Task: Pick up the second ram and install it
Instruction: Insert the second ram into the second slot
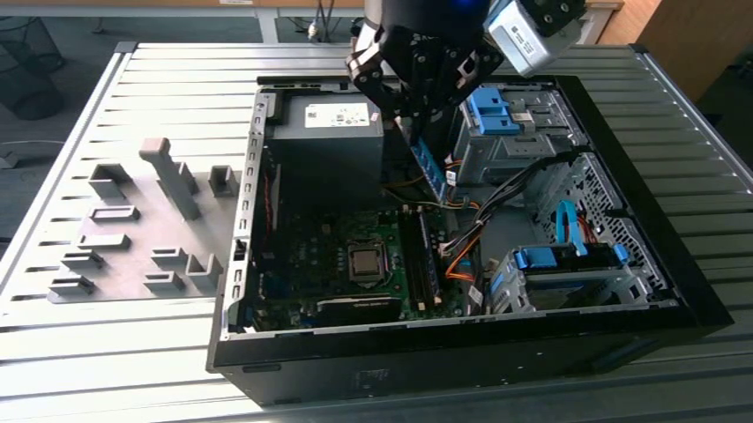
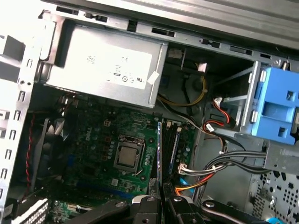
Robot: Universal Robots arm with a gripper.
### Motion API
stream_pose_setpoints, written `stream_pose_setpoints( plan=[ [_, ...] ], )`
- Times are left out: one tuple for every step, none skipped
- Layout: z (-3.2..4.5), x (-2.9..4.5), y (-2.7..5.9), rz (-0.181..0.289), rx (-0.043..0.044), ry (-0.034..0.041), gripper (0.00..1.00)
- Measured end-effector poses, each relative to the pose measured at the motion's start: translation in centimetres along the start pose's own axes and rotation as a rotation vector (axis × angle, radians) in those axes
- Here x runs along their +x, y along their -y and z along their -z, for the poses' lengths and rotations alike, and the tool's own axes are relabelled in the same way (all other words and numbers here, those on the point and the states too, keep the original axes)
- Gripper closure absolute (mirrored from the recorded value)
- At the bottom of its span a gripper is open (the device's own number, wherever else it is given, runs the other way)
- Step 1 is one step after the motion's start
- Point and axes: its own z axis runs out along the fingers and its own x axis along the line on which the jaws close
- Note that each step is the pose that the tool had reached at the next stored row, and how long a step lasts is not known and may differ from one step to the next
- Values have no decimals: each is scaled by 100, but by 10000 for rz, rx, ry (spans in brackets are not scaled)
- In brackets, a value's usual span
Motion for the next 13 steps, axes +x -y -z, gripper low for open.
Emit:
stream_pose_setpoints(
  plan=[
    [-1, 0, 0, -158, 11, 0, 86],
    [-3, 0, 0, -319, 19, 0, 86],
    [-5, 0, 0, -480, 26, 1, 86],
    [-7, 0, 0, -650, 33, 2, 86],
    [-9, 0, 0, -829, 39, 3, 86],
    [-12, 0, 0, -996, 45, 4, 86],
    [-14, 0, 0, -1168, 51, 5, 86],
    [-16, 0, 0, -1335, 57, 6, 86],
    [-19, 0, 0, -1507, 63, 7, 86],
    [-22, 0, 0, -1674, 68, 8, 86],
    [-25, 0, 0, -1853, 74, 10, 86],
    [-27, 1, 0, -2019, 80, 11, 86],
    [-27, 1, 1, -2174, 84, 12, 86]
  ],
)
